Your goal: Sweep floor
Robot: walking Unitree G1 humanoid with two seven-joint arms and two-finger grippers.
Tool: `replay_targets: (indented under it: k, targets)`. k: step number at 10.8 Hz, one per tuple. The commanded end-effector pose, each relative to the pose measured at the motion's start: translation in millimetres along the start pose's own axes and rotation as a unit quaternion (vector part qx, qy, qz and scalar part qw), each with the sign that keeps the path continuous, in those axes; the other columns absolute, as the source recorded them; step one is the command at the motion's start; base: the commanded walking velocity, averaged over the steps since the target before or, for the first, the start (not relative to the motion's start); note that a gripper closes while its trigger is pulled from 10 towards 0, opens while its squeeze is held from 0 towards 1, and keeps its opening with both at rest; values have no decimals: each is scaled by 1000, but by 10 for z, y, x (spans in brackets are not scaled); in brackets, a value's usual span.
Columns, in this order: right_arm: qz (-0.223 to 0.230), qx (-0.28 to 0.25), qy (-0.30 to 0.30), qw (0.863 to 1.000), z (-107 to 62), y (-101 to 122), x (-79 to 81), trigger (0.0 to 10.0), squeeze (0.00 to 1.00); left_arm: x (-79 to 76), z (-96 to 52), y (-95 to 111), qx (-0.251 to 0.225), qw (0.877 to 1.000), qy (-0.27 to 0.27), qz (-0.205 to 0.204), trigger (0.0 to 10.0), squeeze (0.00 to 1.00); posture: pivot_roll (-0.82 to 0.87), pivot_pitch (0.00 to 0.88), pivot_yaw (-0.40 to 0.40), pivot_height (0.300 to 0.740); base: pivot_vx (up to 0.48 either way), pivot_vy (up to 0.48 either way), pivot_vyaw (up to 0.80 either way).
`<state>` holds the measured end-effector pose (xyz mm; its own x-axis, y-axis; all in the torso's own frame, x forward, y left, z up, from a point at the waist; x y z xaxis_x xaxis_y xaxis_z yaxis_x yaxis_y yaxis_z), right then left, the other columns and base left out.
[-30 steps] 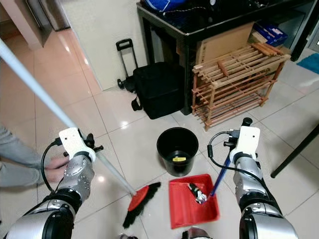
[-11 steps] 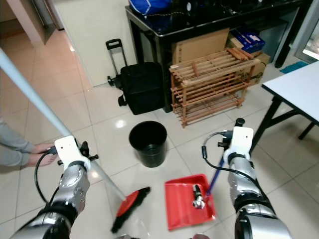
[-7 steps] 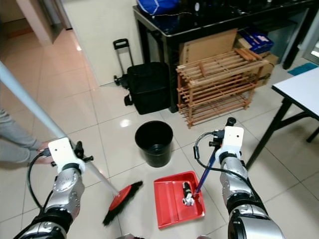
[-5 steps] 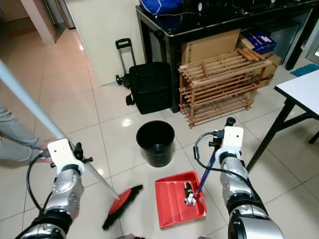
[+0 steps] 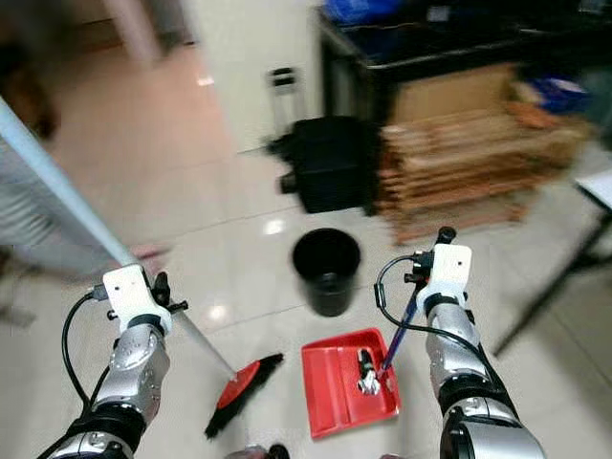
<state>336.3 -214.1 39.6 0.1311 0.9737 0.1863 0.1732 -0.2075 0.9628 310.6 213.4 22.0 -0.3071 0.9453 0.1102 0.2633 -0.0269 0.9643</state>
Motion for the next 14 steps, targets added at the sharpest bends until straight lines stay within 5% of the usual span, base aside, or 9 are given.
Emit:
replay_targets:
  k: [1, 9, 14]
  targets:
    - [2, -19, 12, 1000, 32, 88, 82, 10000, 0, 44, 12, 66, -15, 1000, 5, 7, 10000, 0, -161, 21, 129, 740, 0, 0, 800]
    - [9, -47, -16, 999, 38, 189, 15, 10000, 0, -34, 43, 165, -30, 999, -32, 0, 10000, 0, -166, 30, 130, 740, 0, 0, 216]
    - [48, -160, -25, 986, 231, 987, 22, 10000, 0, -100, 40, 287, -54, 997, -54, -2, 10000, 0, -162, 36, 138, 740, 0, 0, 0]
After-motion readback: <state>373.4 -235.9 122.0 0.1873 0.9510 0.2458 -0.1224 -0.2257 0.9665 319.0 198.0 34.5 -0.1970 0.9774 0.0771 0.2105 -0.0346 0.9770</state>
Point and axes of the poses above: a point about 5 cm out from each wrist's last joint towards the gripper, its own z axis pointing out of the wrist towards the gripper, its own y axis along the axis of the wrist's last joint, x = y × z, the point moved 2 cm from there along z, pointing out of the wrist towards the gripper, and after that the axes turned 11 degrees about z, right-handed, at the moved point
